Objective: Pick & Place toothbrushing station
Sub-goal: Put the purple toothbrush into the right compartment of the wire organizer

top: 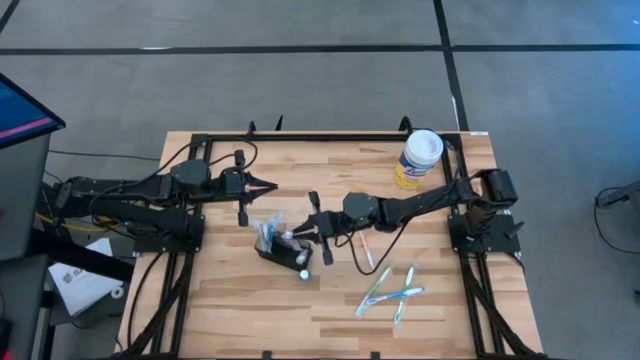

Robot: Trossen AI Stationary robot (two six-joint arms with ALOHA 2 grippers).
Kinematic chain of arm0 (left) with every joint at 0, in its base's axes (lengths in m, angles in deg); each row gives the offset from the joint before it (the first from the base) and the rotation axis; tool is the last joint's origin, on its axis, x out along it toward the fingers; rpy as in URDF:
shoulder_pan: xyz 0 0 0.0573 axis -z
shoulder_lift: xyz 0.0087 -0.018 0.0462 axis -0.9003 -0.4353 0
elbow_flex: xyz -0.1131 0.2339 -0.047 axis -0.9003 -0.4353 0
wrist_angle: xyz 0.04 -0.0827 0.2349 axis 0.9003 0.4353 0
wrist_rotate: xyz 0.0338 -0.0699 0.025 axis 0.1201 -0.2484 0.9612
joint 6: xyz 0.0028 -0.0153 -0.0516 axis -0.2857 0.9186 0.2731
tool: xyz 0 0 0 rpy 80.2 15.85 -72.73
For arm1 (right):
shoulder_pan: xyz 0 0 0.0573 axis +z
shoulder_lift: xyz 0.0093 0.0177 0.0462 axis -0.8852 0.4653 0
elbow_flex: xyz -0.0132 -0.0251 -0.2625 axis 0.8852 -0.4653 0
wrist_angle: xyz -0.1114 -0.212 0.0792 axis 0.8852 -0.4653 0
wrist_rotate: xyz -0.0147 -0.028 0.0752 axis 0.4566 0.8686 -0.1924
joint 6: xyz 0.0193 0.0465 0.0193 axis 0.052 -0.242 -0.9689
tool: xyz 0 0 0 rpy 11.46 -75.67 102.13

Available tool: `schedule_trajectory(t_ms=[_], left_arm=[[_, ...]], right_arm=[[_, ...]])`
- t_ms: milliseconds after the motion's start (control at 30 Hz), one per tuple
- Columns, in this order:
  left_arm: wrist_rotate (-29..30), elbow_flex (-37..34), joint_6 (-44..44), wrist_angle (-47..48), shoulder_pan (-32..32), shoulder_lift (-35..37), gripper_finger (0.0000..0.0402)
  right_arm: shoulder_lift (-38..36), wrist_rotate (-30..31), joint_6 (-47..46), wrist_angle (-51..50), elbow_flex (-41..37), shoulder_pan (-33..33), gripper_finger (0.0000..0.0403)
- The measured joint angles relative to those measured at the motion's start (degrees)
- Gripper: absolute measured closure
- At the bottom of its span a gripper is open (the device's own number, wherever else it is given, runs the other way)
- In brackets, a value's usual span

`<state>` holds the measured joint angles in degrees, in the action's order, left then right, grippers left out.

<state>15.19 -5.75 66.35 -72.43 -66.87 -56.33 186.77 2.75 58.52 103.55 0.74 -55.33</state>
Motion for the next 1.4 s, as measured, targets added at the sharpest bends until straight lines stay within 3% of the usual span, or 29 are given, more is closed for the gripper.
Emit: schedule_trajectory(t_ms=[1133,1233,1400], left_arm=[[0.2,0.0,0.0,-0.2,-0.3,0.0,0.0389],[0.2,0.0,0.0,-0.2,-0.4,0.0,0.0389],[0.2,0.0,0.0,-0.3,-0.4,0.0,0.0389]], right_arm=[[5.2,0.1,-0.6,-4.0,0.0,-1.4,0.04],[5.2,0.2,-0.6,-1.3,-2.1,-1.6,0.04],[4.8,0.3,-2.4,11.7,-10.0,-2.4,0.04]])
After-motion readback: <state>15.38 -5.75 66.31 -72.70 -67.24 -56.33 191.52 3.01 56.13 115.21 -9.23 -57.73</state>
